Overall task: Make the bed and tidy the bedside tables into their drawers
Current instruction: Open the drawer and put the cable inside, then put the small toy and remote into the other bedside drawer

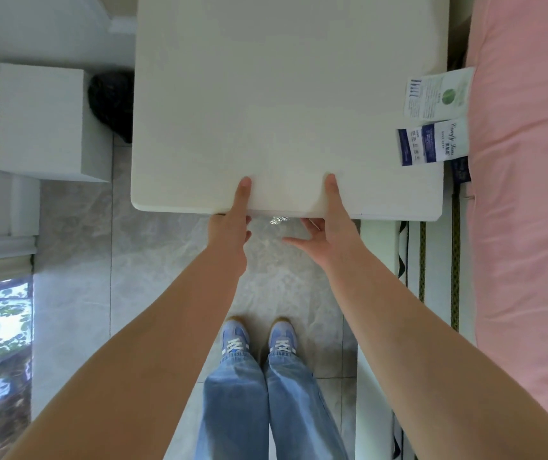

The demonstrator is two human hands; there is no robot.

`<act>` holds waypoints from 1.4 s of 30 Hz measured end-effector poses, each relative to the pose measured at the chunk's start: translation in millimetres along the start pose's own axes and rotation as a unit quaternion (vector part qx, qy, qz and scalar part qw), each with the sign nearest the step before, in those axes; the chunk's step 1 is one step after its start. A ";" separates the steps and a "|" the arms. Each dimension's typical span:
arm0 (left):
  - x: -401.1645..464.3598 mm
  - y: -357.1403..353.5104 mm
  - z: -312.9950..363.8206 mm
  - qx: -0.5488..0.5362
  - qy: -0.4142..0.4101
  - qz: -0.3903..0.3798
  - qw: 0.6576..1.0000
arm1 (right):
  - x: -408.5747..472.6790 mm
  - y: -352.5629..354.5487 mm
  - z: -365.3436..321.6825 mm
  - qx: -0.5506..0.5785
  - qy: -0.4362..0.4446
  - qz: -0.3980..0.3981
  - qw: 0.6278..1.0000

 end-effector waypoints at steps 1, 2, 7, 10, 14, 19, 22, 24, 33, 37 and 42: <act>-1.3 0.2 0.4 0.001 -0.004 0.007 1.000 | -0.5 0.6 -0.1 -0.001 -0.005 0.004 1.000; -3.3 -0.7 2.0 0.003 -0.006 0.006 1.000 | -0.2 1.1 -0.9 -0.003 -0.010 0.011 1.000; -16.9 2.1 5.4 0.013 0.017 0.019 1.000 | -11.3 -0.4 -3.1 -0.065 -0.070 0.017 0.995; -29.2 6.7 0.1 0.008 0.017 0.029 0.999 | -22.9 10.2 -4.4 -0.135 -0.125 0.018 0.983; -68.4 5.8 -24.4 0.018 0.049 -0.009 0.999 | -56.9 34.6 -9.4 -0.282 -0.086 0.020 0.955; -136.9 -4.9 -22.6 0.082 0.055 -0.054 0.994 | -118.7 62.6 -33.3 -0.152 0.053 0.071 0.984; -179.9 -16.4 3.0 0.131 0.011 -0.074 0.989 | -158.9 76.0 -48.3 -0.144 0.075 0.071 0.984; -212.4 -31.5 21.6 0.158 -0.019 -0.103 0.982 | -187.1 77.4 -67.1 -0.139 0.105 0.064 0.983; -344.5 -85.2 42.5 0.280 -0.108 -0.207 0.931 | -312.8 101.4 -138.9 -0.094 0.217 0.006 0.972; -384.6 -103.9 36.8 0.320 -0.127 -0.259 0.902 | -363.2 130.2 -153.9 -0.088 0.275 0.020 0.957; -431.9 -122.2 26.6 0.337 -0.142 -0.296 0.882 | -408.8 167.0 -150.6 -0.027 0.315 0.066 0.947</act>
Point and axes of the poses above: each hand's wrist, its own x-axis towards the middle knuckle, its own y-axis out of the back of the hand, z = x × y, the point moved 8 cm from there along x, towards the middle knuckle, and after that the axes turned 11 degrees about x, right-handed, at the moved point
